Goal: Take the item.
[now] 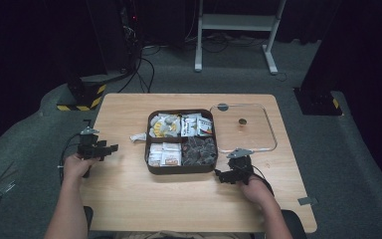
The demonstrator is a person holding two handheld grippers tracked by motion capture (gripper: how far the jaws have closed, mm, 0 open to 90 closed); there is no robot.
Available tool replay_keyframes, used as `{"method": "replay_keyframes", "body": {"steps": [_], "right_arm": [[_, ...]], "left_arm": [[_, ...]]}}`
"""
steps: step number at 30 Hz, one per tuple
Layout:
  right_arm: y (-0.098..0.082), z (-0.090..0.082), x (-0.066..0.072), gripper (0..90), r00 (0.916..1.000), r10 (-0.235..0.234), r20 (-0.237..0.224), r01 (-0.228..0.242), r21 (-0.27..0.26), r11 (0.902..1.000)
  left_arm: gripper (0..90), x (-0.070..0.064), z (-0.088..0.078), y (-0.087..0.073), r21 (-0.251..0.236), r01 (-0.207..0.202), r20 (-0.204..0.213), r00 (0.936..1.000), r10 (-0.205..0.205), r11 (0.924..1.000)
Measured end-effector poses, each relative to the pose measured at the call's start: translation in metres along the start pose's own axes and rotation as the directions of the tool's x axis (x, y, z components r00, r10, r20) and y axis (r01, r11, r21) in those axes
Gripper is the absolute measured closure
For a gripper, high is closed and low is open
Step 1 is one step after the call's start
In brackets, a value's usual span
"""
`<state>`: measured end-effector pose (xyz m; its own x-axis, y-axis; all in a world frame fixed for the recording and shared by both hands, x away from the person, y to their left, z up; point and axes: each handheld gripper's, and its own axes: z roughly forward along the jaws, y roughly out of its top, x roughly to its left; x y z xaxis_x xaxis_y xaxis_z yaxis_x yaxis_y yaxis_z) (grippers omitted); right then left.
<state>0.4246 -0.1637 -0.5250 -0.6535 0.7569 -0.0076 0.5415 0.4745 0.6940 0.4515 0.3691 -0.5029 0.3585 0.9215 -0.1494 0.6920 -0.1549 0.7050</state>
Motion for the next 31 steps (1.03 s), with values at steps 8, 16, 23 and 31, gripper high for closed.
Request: {"method": "replay_keyframes", "body": {"steps": [8, 16, 23, 31], "right_arm": [[0.0, 0.0, 0.0, 7.7, 1.0, -0.001, 0.0, 0.001, -0.001, 1.0], [0.0, 0.0, 0.0, 7.7, 1.0, -0.002, 0.0, 0.002, -0.001, 1.0], [0.0, 0.0, 0.0, 7.7, 1.0, -0.002, 0.0, 0.002, -0.001, 1.0], [0.0, 0.0, 0.0, 7.8, 1.0, 0.0, 0.0, 0.0, 0.0, 1.0]], "left_arm": [[32.2, 0.012, 0.006, -0.01, 0.033, -0.04, -0.049, 0.9979, 0.042, 0.9987], [26.4, 0.015, 0.01, -0.015, -0.009, -0.038, -0.047, 0.9982, 0.038, 0.9992], [19.8, 0.012, 0.015, -0.019, -0.049, -0.059, -0.112, 0.9923, 0.053, 0.9971], [12.6, 0.006, 0.02, -0.016, -0.031, -0.007, -0.221, 0.9752, 0.0, 0.9995]]}}
